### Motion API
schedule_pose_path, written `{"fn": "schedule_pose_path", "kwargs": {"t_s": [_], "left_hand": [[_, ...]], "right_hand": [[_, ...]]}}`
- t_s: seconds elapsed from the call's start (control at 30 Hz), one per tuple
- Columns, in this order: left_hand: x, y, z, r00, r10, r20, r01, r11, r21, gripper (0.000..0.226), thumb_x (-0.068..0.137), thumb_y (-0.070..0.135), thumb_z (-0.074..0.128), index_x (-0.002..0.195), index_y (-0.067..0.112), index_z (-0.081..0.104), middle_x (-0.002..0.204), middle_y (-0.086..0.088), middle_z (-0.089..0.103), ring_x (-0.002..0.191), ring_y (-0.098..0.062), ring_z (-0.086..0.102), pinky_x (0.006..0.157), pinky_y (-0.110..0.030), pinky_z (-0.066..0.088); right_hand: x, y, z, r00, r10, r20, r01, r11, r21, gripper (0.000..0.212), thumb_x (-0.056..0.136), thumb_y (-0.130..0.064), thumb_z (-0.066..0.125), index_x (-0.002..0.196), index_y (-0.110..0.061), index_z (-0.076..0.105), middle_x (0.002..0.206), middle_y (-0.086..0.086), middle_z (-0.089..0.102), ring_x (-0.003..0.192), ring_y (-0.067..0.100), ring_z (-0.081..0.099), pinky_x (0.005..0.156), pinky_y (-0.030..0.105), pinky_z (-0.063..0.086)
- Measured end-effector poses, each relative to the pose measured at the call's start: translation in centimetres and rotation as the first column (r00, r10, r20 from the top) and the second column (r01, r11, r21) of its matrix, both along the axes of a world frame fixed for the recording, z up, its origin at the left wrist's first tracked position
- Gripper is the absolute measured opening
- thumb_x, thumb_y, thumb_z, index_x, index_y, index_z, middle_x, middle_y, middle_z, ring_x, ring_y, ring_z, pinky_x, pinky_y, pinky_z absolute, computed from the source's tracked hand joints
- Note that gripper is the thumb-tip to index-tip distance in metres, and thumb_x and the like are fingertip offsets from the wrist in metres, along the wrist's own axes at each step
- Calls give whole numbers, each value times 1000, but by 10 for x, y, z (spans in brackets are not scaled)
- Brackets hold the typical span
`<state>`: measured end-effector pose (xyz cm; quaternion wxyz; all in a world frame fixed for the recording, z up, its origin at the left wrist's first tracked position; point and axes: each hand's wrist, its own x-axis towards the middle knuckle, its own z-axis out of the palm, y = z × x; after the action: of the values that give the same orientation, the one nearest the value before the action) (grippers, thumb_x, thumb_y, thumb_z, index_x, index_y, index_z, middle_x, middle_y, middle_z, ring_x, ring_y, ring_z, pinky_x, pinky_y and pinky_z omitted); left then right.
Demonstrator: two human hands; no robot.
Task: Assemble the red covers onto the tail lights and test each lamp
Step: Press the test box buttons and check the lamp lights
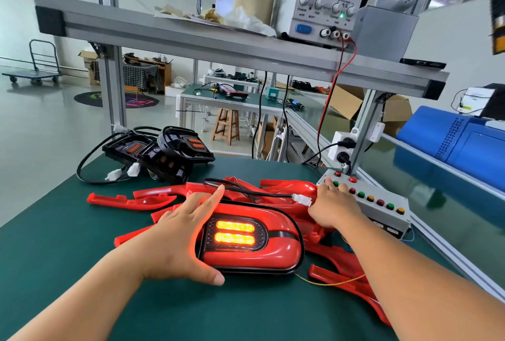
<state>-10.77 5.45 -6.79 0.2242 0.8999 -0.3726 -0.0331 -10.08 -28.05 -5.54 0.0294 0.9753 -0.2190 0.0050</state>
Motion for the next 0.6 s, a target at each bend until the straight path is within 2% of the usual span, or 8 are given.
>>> {"fn": "schedule_pose_path", "kwargs": {"t_s": [0.17, 0.3, 0.47, 0.6], "left_hand": [[1, -1, -1, 1000, -10, 20, 10, 1000, 16, 138, 43, 88, 66, 127, 57, -40, 133, 41, -4, 137, -5, 16, 117, -32, 17], [2, -1, -1, 1000, -5, 9, 4, 1000, 19, 138, 44, 88, 66, 125, 59, -41, 137, 37, -3, 140, -8, 15, 118, -35, 17], [2, -1, -2, 1000, -10, 8, 10, 1000, 15, 137, 45, 88, 66, 127, 58, -40, 141, 36, -4, 144, -8, 10, 119, -37, 17], [1, -1, -1, 1000, 2, 9, -3, 1000, 20, 137, 46, 85, 68, 125, 59, -41, 143, 36, -6, 145, -10, 8, 119, -37, 17]], "right_hand": [[-2, -3, -3, 998, -19, 67, 20, 1000, -7, 76, 86, -41, 49, 151, -13, 23, 163, 1, 11, 143, 31, 17, 114, 44, 22], [-4, -6, -2, 993, -14, 120, 22, 998, -66, 75, 83, -46, 51, 147, -14, 29, 155, 4, 27, 140, 28, 22, 112, 43, 22], [-6, -13, 0, 998, -24, 50, 25, 999, -21, 86, 85, -48, 50, 154, -12, 14, 165, 2, -1, 151, 21, 4, 117, 45, 13], [-4, -11, 2, 1000, -5, 28, 8, 996, -87, 84, 82, -47, 51, 152, -15, 19, 165, -1, -2, 147, 21, 15, 106, 44, 21]]}}
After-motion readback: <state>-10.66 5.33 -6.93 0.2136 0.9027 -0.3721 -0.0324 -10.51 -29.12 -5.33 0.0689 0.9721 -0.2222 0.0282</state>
